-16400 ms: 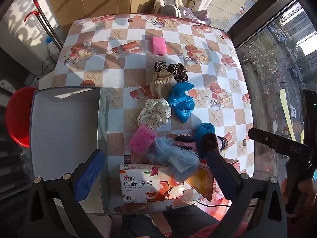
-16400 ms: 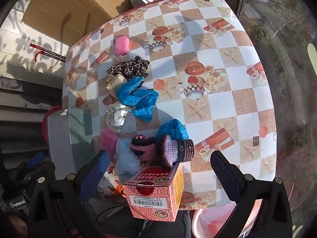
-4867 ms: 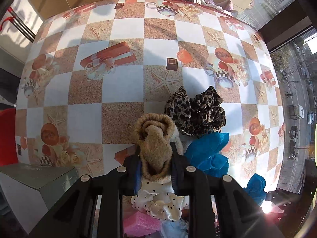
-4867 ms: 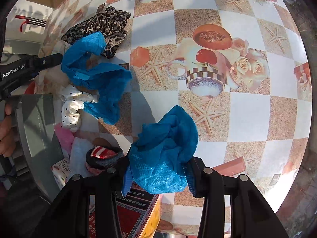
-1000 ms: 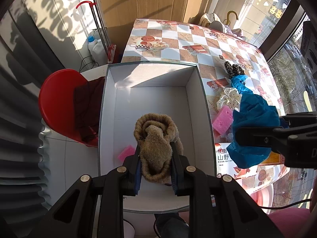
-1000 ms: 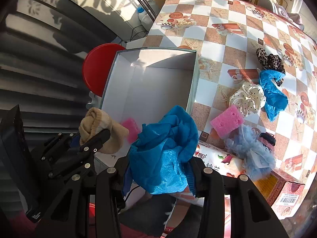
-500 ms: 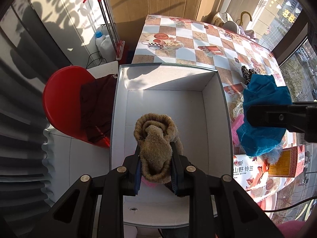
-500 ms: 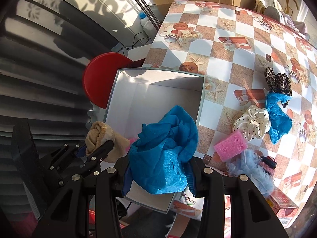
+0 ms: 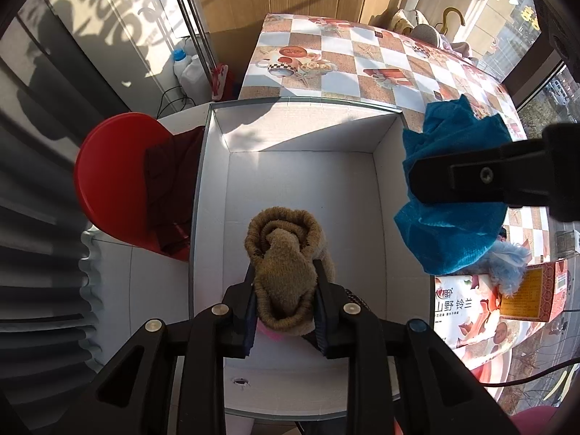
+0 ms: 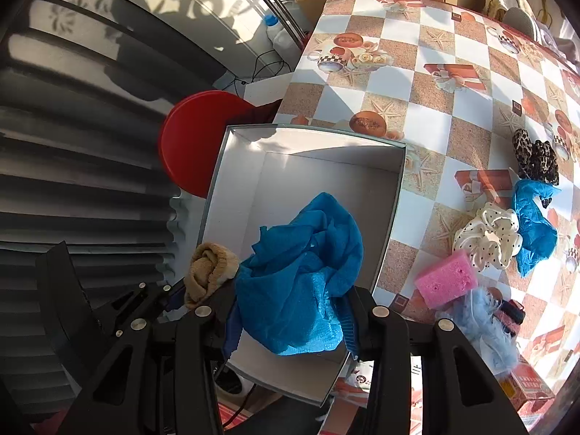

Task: Organize soft objects
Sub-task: 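Open both grippers to drop the hat and blue bag into the box, then reach the left gripper to the polka-dot scrunchie while the right reaches the other blue bag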

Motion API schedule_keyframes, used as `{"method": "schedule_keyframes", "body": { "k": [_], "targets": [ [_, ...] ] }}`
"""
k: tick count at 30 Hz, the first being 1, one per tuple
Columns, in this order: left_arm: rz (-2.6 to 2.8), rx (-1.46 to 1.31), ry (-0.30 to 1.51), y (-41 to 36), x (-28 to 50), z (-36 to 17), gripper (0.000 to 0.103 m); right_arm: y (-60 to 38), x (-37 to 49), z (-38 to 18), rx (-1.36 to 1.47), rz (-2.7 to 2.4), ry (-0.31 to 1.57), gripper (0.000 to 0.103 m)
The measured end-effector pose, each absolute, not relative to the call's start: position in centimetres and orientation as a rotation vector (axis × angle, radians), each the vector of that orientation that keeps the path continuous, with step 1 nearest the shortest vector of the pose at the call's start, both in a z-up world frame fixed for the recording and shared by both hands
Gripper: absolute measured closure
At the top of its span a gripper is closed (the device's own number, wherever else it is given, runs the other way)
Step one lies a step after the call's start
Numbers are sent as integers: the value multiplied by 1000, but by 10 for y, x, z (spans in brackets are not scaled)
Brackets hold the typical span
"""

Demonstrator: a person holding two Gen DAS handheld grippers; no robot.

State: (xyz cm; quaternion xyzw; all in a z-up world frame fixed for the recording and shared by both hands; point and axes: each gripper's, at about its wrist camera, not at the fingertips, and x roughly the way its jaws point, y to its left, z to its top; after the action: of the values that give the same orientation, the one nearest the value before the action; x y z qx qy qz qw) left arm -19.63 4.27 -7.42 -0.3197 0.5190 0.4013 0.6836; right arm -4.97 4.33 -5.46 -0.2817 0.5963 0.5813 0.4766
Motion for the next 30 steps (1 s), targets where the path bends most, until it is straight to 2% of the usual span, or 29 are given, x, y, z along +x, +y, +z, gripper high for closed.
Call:
{"method": "schedule_keyframes", "body": {
  "k": [3,5,9,10,11,13,15,16,17,22,30],
  "targets": [
    [906,-714,1170,43,-195,-75,67,45,-49,-56,-678,1421,1471,56],
    [910,-713,1168,43,-195,-75,60,45,-48,-57,-669,1420,1481,49],
    [925,-696,1157,43,-193,-71,29,44,-45,-57,-661,1410,1479,46],
    [929,-694,1156,43,-193,-70,22,43,-44,-57,-658,1408,1480,33],
    [934,-695,1153,42,-193,-69,21,42,-43,-56,-650,1406,1480,19],
    [941,-712,1145,43,-194,-70,16,39,-40,-55,-635,1399,1479,18],
    [943,-731,1131,44,-196,-70,15,38,-36,-56,-635,1382,1495,9],
    [944,-737,1121,44,-197,-69,8,36,-33,-57,-638,1369,1504,0],
    [942,-744,1107,45,-198,-68,0,34,-30,-57,-630,1362,1508,0],
    [873,-782,1002,50,-191,-50,0,10,10,-44,-633,1313,1500,0],
    [730,-698,1024,45,-112,-32,0,-44,140,-25,-605,1060,1484,0]
  ]
}}
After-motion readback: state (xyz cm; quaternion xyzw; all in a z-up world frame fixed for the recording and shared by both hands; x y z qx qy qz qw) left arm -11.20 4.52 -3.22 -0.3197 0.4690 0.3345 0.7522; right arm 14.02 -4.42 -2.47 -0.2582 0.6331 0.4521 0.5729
